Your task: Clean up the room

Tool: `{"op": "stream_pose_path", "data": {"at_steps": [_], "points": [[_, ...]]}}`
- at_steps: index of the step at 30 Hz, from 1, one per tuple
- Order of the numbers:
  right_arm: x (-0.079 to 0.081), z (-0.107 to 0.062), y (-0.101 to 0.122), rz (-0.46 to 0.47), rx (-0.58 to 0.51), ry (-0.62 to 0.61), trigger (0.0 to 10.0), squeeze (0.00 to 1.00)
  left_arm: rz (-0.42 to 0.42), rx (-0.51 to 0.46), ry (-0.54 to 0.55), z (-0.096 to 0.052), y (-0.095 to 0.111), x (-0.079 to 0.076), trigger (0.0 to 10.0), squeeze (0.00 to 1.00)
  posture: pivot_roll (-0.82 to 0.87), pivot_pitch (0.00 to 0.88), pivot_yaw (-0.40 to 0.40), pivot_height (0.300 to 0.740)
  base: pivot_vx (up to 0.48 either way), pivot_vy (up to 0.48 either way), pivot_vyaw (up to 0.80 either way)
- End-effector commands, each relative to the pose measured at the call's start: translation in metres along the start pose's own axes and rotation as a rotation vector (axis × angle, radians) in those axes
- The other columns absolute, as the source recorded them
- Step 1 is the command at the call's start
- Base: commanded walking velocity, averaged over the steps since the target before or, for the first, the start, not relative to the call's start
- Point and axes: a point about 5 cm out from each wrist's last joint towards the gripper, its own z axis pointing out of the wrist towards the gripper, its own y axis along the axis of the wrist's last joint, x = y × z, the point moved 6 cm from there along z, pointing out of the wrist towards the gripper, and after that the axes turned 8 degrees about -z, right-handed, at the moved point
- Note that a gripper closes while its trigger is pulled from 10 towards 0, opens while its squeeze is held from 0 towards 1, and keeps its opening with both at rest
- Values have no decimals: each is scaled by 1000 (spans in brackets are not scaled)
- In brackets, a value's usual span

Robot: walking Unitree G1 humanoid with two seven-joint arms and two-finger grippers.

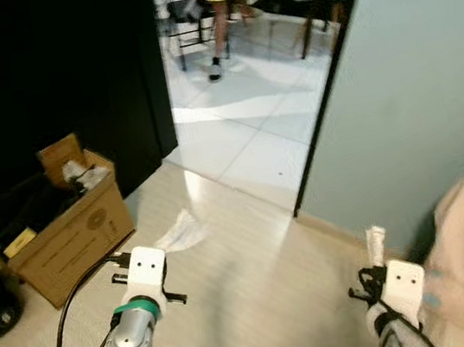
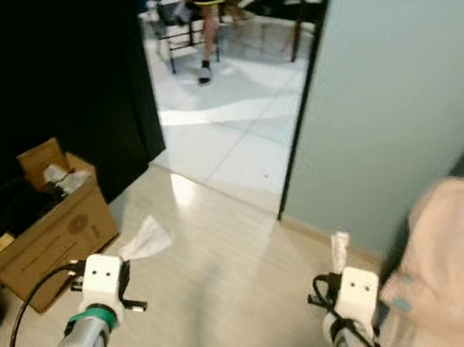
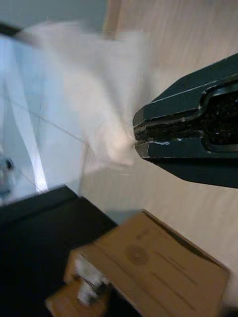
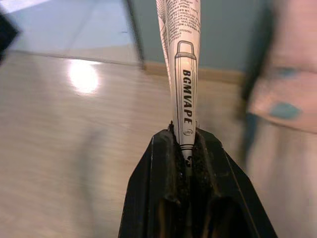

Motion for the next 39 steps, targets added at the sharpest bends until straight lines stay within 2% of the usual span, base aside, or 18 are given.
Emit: {"op": "stream_pose_path", "data": {"at_steps": [1,5,13,23,26,28,33,39], "points": [[-7,0,-1,2,8,-19,10000,0,-7,4,-13,0,-1,-5,10000,0,-4,12,56,740,0,0,-800],[0,-4,1,-3,-14,14,10000,0,-62,-6,-18,-1,3,-5,10000,0,-9,1,61,740,0,0,-200],[-3,-4,5,22,-23,4,10000,0,-49,-14,-34,-1,4,-9,10000,0,-11,9,56,740,104,0,0],[5,-4,6,-4,-36,39,10000,0,-23,-27,-25,-3,7,-6,10000,0,6,6,51,740,321,0,0],[25,-4,14,-101,-89,119,10000,0,-25,-30,-18,-5,7,-1,10000,0,6,0,55,740,339,0,0],[29,-3,16,-102,-95,133,10000,0,-23,-36,-21,-5,9,-1,10000,0,15,5,50,740,336,0,0],[28,-3,16,-93,-93,134,10000,0,-26,-43,-20,-6,10,-1,10000,0,13,0,53,740,340,0,0],[31,-2,22,-125,-127,155,10000,0,-16,-41,-32,-4,10,-4,10000,0,11,0,51,740,337,0,0]]}}
